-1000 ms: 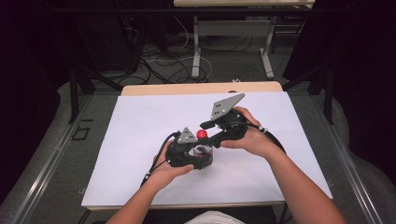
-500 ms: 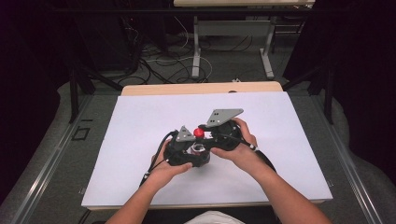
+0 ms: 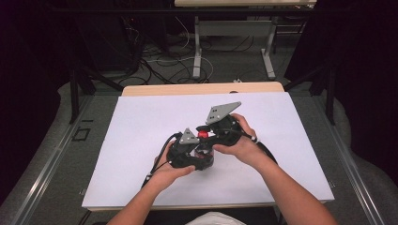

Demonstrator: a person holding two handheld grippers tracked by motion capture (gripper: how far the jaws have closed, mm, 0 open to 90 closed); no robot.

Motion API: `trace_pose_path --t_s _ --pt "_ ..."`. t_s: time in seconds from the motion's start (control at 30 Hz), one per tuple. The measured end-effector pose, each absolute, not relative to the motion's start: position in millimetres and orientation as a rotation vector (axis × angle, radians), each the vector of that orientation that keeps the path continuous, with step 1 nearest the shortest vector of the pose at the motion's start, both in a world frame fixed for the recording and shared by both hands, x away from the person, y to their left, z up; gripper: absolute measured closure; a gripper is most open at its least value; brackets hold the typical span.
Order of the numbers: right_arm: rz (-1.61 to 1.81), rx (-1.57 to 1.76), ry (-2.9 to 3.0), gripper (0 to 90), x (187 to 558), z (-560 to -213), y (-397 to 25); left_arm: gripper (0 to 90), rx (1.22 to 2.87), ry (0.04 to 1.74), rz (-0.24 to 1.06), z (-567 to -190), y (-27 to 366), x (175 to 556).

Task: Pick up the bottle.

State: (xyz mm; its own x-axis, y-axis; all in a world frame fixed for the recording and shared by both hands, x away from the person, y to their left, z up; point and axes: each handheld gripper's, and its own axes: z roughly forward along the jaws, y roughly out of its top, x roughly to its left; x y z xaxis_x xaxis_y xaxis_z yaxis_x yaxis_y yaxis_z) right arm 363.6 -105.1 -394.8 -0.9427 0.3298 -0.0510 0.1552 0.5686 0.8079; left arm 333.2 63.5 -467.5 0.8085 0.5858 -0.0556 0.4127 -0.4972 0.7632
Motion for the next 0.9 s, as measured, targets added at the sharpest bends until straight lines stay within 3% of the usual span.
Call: trace_pose_path --t_s 0.33,0.37,0.4,0.6,0.9 --pt "1.337 0.273 2.757 60.1 384 -390 -115 29.9 2.174 0.738 0.266 -466 63 333" --pt "1.319 0.319 2.715 50.9 381 -390 -113 29.9 2.172 0.755 0.269 -467 63 332" --pt "1.302 0.348 2.692 48.3 378 -390 -112 29.9 2.170 0.750 0.278 -467 64 334" --pt "1.273 0.398 2.576 42.4 365 -390 -110 29.9 2.156 0.773 0.272 -467 71 338" --pt "1.288 0.475 2.450 47.5 343 -397 -109 29.9 2.161 0.773 0.288 -467 73 340"
